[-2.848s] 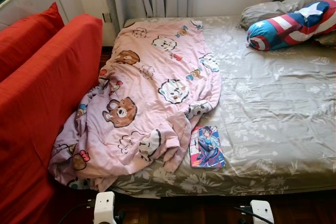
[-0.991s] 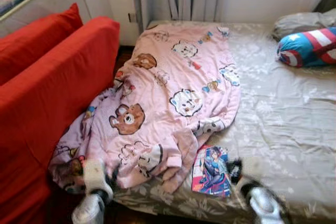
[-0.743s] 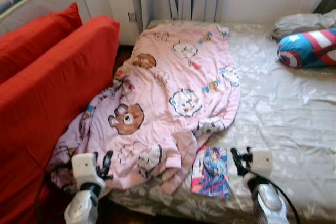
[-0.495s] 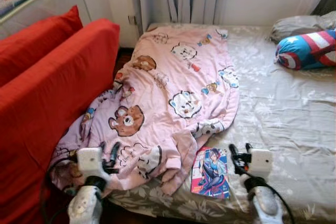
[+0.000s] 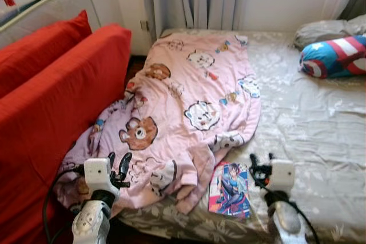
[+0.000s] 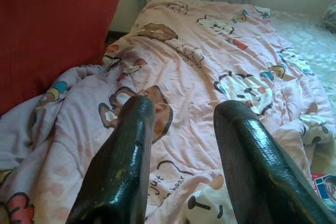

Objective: Clean up the room

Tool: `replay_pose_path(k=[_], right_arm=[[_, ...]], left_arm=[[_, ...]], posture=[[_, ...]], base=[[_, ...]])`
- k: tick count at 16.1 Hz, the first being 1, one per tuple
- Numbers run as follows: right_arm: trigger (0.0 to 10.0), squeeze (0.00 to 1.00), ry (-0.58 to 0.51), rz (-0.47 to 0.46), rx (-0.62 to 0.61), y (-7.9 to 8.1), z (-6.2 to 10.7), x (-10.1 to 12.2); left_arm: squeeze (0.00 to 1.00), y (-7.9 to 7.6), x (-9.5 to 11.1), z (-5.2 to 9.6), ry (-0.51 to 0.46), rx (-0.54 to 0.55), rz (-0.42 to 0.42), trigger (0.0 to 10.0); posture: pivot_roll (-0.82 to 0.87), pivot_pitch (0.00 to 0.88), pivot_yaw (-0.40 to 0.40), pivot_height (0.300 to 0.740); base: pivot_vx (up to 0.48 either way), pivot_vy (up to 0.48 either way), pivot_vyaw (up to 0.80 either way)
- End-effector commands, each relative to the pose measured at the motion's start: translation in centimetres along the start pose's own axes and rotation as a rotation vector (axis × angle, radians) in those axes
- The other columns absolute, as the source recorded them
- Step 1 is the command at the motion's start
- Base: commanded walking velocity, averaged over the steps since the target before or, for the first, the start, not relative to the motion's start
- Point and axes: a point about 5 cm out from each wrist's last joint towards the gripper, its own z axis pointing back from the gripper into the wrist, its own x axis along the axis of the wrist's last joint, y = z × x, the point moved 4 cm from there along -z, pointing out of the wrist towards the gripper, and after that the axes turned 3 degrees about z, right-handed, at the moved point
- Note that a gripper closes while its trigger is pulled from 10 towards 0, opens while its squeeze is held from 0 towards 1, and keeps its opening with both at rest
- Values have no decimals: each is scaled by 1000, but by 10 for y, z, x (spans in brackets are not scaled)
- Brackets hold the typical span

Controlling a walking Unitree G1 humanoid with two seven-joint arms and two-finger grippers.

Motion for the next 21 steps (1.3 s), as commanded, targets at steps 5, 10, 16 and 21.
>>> replay_pose_path(k=[5,10,16,21], right_arm=[[10000,0,28,13,-14,0,-3,0],[10000,0,20,14,33,8,2,0],[10000,0,22,10,28,6,-3,5],[10000,0,35,5,36,8,-4,4]], left_arm=[[0,-2,4,-3,4,7,17,10000],[0,-8,5,-4,6,2,27,10000],[0,-6,12,-8,-12,11,25,10000],[0,-4,13,-6,-10,25,26,10000]], posture=[[-23,24,4,716],[-20,61,-3,701],[-15,79,-7,701],[-13,91,-10,670]], base=[[0,0,0],[0,0,0],[0,0,0],[0,0,0]])
